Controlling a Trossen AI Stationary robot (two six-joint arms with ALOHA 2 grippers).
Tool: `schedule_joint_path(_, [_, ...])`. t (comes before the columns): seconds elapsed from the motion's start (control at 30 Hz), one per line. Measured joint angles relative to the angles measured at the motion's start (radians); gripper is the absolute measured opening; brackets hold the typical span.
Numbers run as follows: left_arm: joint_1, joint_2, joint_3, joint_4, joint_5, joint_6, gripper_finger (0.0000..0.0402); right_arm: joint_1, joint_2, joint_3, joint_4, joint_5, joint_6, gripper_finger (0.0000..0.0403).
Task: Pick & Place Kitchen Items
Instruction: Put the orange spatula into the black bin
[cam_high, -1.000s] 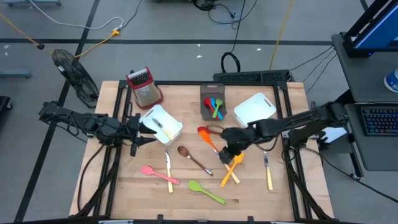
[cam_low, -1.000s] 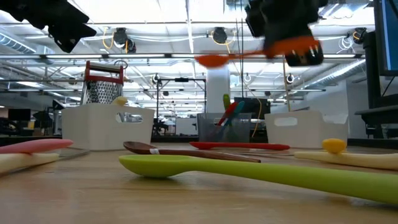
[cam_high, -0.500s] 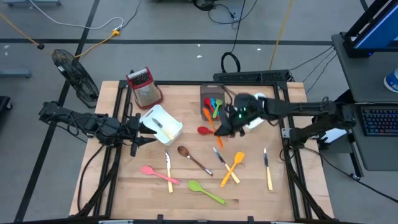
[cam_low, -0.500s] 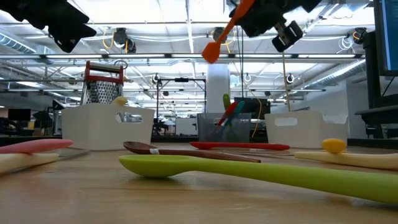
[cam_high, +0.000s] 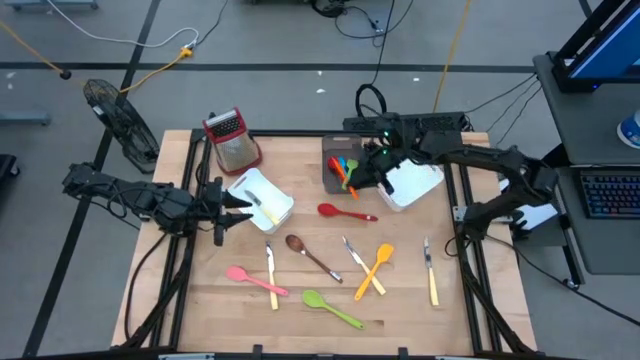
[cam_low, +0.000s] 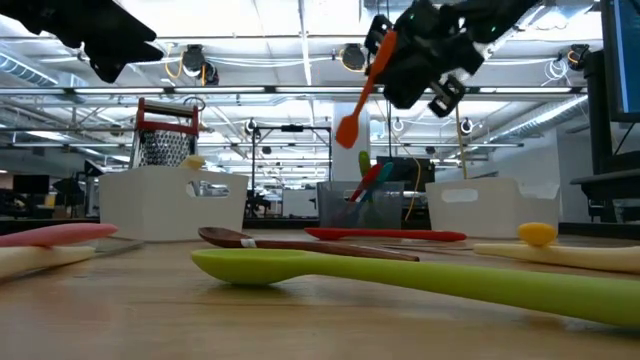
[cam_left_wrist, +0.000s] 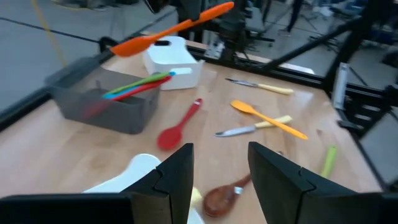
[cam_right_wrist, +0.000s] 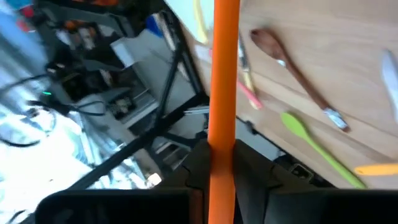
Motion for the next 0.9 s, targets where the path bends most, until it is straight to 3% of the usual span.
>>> schedule_joint_path(0.23, [0.000,0.000,0.000,-0.001,-0.060,-0.002,0.0154,-0.079,0.134,0.000,0.182,-0.131,0.071,0.0038])
schedule_joint_path(0.4, [0.001,0.000,0.000,-0.002,-0.061,-0.009,0.0154,-0.133,0.199,0.000,0.213,-0.158,0.070,0.0039])
schedule_joint_path(0.73, [0.001,0.000,0.000,-0.002,-0.062,-0.027,0.0154,-0.178,0.265,0.000,0.221,-0.103,0.008,0.0043])
schedule_joint_path(0.9, [0.001,0.000,0.000,-0.002,-0.062,-0.034,0.0154,-0.178,0.280,0.000,0.222,-0.076,-0.018,0.0080])
